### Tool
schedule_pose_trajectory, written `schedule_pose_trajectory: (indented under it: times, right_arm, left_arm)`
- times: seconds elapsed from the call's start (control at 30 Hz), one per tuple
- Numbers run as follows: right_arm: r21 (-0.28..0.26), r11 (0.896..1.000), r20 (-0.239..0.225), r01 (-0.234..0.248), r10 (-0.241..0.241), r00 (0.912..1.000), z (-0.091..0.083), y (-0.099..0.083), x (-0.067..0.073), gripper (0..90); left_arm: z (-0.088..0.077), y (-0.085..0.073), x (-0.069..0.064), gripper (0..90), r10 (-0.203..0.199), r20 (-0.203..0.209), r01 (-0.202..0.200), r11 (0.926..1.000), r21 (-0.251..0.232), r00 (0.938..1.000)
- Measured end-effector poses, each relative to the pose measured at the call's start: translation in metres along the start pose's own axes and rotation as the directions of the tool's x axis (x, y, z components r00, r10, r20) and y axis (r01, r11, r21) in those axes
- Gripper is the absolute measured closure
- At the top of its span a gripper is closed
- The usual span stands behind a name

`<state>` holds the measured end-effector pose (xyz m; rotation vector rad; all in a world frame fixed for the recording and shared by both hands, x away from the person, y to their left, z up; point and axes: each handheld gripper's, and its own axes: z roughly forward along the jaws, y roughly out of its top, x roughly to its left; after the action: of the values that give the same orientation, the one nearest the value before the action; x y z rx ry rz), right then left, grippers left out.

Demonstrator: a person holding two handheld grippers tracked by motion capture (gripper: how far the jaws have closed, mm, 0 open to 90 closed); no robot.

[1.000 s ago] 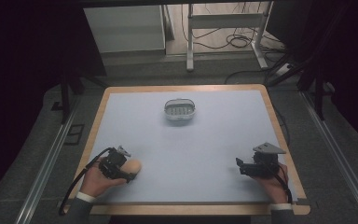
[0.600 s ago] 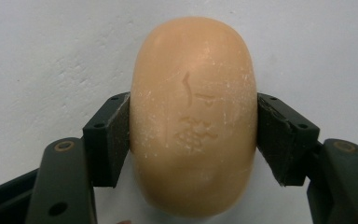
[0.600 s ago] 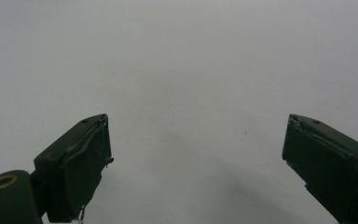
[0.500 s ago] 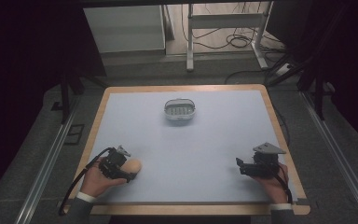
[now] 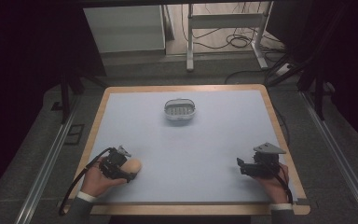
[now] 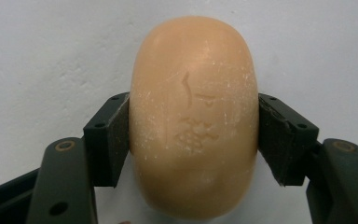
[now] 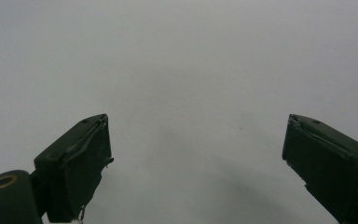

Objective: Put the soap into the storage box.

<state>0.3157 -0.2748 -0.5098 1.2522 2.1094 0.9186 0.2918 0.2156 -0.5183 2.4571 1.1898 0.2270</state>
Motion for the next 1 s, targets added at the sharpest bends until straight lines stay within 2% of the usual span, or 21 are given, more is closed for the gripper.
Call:
schedule_pose_trajectory:
  times: [0.43, 1.0]
  right_arm:
    - [0.006, 1.000, 0.003, -0.004, 0.004, 1.0000, 0.000, -0.001, 0.000, 7.8]
    - [0.012, 1.000, 0.007, -0.005, 0.004, 1.0000, 0.001, -0.001, -0.002, 7.8]
  left_arm:
    - [-0.008, 0.005, 0.006, 32.7, 0.001, 0.039, 0.000, 0.9999, -0.015, 0.9992]
    - [-0.012, 0.020, 0.008, 32.7, 0.015, 0.045, -0.014, 0.9995, -0.027, 0.9988]
